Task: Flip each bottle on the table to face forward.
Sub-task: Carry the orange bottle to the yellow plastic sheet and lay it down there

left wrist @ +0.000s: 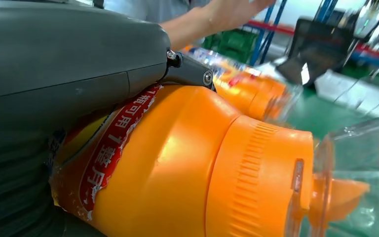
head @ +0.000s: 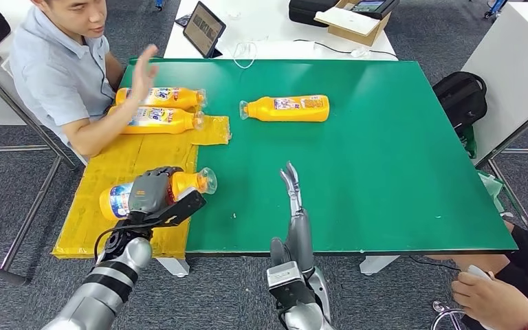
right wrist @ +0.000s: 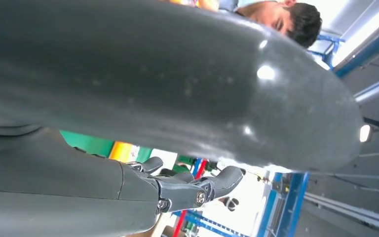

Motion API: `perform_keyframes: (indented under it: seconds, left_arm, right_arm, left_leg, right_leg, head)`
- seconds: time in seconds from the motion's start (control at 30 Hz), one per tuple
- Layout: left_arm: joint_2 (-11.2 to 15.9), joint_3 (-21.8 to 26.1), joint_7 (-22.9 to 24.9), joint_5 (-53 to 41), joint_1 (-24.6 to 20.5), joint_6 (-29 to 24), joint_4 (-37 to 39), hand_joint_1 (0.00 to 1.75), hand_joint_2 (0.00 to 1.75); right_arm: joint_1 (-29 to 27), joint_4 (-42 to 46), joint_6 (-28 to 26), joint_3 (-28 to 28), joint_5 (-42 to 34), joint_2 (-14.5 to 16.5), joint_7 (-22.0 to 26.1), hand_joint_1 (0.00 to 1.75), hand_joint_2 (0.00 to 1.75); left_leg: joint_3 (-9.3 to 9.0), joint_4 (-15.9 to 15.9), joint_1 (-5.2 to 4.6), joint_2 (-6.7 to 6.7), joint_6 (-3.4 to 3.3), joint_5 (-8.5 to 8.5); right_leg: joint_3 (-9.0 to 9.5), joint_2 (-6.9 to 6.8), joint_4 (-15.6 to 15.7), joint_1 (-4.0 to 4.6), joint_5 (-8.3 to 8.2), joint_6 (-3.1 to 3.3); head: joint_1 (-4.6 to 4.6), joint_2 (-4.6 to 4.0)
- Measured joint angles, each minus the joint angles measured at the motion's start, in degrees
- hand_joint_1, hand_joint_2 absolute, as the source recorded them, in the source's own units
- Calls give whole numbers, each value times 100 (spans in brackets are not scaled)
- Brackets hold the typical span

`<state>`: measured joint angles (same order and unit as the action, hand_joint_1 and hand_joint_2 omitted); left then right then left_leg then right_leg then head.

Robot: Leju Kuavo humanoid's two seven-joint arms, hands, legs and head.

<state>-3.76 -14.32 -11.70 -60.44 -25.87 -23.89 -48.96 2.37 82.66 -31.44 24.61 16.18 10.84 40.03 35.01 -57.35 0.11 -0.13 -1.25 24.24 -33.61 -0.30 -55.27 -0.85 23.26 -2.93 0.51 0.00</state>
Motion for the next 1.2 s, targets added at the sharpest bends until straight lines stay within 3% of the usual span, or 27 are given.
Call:
perform_keyframes:
  seconds: [0.2,0.33,0.4,0.53,1.2]
  left_arm:
    - [-18,-92,-54,-26,-390,524,702,151,175]
    - [-9,-238,-133,-150,-425,722,853,48,175]
    - [-4,-326,-154,-193,-389,783,874,45,175]
    - [-4,-435,-172,-196,-306,858,905,3,175]
    - [-22,-472,-1076,1641,56,2256,416,0,175]
  right_arm:
    - [26,-157,81,-2,-71,28,-1,0,0]
    - [55,-255,103,-4,-114,28,0,0,0]
    - [62,-291,126,-5,-142,27,0,0,0]
    - [69,-349,154,-10,-155,27,-1,0,0]
    - [198,-597,142,-37,-390,12,0,0,0]
  left_leg:
    - [-6,0,0,-3,0,0]
    - [-12,1,0,-7,1,0]
    - [-13,1,0,-7,1,0]
    - [-15,1,-1,-5,0,0]
    - [-60,4,-1,-9,1,1]
  right_leg:
    - [10,-1,-1,0,0,0]
    - [18,-5,-1,-1,2,0]
    - [20,-6,-1,-1,2,0]
    - [21,-4,-1,-2,1,-1]
    - [69,-6,0,-3,4,2]
  head:
    - [1,0]
    - [1,0]
    - [-1,0]
    - [0,0]
    - [0,0]
